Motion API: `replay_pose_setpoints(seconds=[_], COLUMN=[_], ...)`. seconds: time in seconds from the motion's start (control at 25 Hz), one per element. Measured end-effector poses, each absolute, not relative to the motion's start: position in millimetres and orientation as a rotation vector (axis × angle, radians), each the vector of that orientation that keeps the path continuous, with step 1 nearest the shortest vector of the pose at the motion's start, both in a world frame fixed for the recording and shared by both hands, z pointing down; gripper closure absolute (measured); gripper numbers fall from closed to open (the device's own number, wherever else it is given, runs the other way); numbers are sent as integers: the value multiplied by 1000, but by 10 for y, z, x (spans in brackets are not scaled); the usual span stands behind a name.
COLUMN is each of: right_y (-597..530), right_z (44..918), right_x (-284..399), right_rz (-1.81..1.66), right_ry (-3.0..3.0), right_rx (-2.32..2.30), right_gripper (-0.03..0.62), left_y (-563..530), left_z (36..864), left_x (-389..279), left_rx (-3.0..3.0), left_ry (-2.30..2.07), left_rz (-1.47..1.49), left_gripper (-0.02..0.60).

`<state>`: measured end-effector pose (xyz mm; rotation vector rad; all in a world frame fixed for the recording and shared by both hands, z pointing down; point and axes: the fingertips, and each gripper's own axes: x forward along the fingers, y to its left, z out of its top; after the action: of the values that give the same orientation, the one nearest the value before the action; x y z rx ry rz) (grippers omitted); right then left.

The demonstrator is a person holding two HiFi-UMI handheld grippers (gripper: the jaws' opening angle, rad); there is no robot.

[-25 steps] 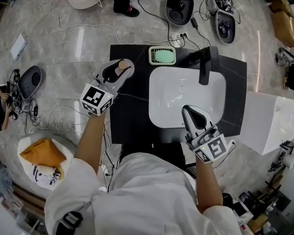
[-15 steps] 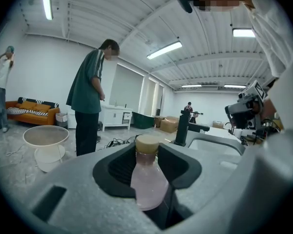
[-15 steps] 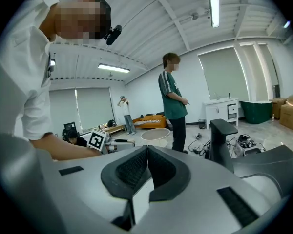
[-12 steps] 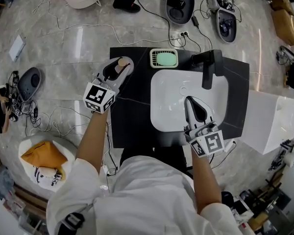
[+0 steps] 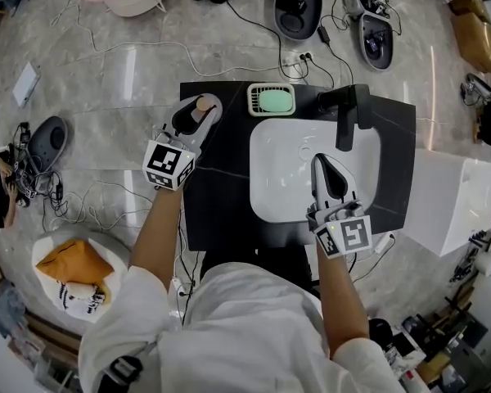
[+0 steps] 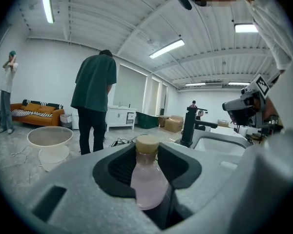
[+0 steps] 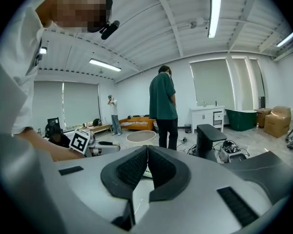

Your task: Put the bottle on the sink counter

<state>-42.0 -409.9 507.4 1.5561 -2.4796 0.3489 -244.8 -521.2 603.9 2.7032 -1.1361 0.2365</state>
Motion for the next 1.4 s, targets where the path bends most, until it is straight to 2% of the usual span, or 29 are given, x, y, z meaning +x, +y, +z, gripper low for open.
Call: replay_pose_setpoints(seconds=[1.16, 1.28, 1.4], right_y=[-4053, -4011, -3955], right_z=[5179, 5139, 5095], right_x=[-252, -232, -210], right_rz=[448, 453, 447], right_ry=[-2438, -2448, -2452], right_rx=[1647, 1653, 1660], right_gripper=[579, 579, 579], left_y=[-5165, -5154, -5137], left_z=[6170, 6112, 5989], left_x=[-2380, -2373, -2391], left_rx=[2700, 2716, 2736], left_ry=[-1167, -1152, -1161], left_rz=[211, 223, 221], left_gripper=[430, 392, 387])
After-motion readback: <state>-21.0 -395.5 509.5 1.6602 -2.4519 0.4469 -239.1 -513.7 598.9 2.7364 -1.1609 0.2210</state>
